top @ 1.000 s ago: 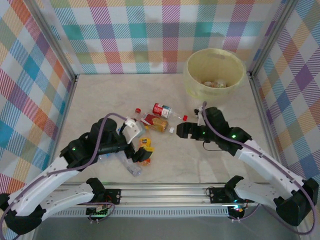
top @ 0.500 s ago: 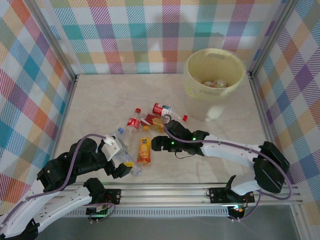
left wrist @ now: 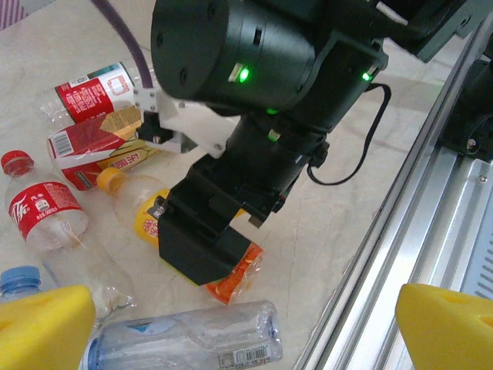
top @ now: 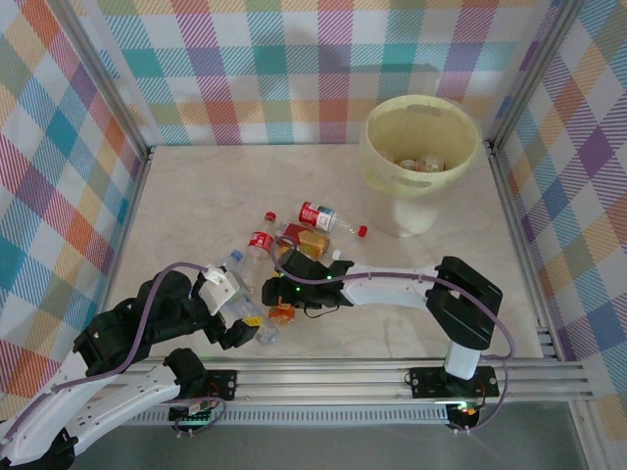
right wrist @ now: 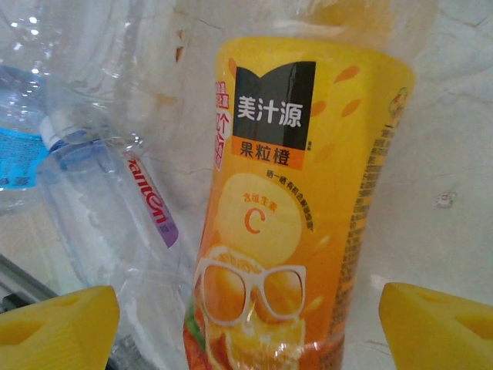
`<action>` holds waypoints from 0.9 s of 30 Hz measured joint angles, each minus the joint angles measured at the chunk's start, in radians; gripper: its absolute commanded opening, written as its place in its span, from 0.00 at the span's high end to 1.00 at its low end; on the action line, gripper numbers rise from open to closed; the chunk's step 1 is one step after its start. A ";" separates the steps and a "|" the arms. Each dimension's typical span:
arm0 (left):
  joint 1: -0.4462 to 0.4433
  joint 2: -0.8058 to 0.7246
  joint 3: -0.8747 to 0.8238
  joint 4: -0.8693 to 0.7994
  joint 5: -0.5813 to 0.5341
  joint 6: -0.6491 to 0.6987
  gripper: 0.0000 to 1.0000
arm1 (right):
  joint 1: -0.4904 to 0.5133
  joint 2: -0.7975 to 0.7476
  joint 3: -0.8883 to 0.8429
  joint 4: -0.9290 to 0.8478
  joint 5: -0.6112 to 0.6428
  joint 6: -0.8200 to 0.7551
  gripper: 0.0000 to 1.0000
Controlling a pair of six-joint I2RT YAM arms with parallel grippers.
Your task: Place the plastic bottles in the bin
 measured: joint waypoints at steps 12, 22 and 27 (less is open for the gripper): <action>0.000 0.000 0.000 0.000 0.001 0.000 0.00 | 0.006 0.138 0.062 -0.030 0.047 0.053 0.18; 0.000 0.000 0.000 0.000 -0.002 0.000 0.00 | 0.006 0.136 0.069 -0.036 0.068 0.053 0.37; 0.000 -0.019 -0.019 0.016 -0.018 0.000 0.00 | 0.006 0.070 0.015 -0.053 0.110 0.022 0.38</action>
